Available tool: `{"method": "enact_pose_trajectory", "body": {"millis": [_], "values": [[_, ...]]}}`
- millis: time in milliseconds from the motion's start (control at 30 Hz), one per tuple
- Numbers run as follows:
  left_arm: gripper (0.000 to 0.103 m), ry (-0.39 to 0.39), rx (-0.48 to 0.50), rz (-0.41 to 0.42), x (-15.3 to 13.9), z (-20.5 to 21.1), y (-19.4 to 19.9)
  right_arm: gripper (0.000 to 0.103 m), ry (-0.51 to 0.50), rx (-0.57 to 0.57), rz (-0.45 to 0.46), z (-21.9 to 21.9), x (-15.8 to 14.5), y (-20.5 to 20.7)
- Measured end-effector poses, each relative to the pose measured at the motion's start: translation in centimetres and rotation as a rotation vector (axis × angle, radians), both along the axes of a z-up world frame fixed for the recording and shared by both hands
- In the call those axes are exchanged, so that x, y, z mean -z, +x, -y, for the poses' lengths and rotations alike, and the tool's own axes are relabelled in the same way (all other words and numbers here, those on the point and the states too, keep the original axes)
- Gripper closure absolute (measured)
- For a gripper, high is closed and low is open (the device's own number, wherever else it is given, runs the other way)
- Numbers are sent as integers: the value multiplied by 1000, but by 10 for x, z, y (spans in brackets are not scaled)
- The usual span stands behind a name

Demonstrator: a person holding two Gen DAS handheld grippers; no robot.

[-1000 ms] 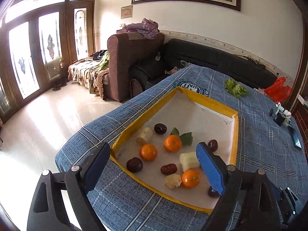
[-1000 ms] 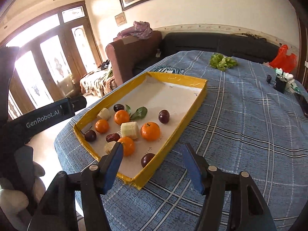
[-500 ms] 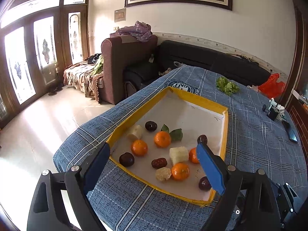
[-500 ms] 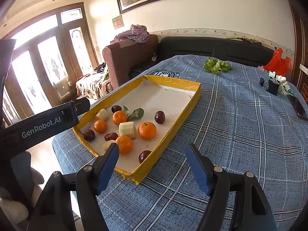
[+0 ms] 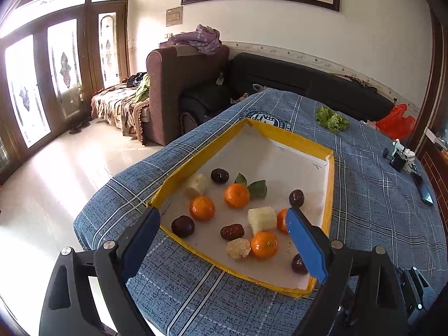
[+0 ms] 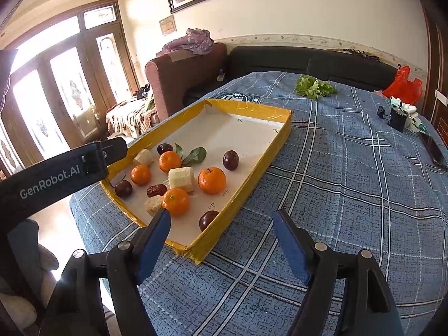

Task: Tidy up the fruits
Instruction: 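Lift both open tools away from the tray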

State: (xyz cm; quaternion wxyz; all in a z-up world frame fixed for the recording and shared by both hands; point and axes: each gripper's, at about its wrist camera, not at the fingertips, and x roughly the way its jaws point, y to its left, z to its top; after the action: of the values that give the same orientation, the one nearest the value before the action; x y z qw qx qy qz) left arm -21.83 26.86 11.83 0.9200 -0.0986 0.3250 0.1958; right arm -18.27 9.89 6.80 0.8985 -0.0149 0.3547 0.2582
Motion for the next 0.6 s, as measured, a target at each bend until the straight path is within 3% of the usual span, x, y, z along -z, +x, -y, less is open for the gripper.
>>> {"method": "enact_pose_trajectory", "body": {"millis": [600], "values": [[12, -5, 13, -28, 13, 3, 12, 21, -11, 26, -32, 2, 12, 11]]}}
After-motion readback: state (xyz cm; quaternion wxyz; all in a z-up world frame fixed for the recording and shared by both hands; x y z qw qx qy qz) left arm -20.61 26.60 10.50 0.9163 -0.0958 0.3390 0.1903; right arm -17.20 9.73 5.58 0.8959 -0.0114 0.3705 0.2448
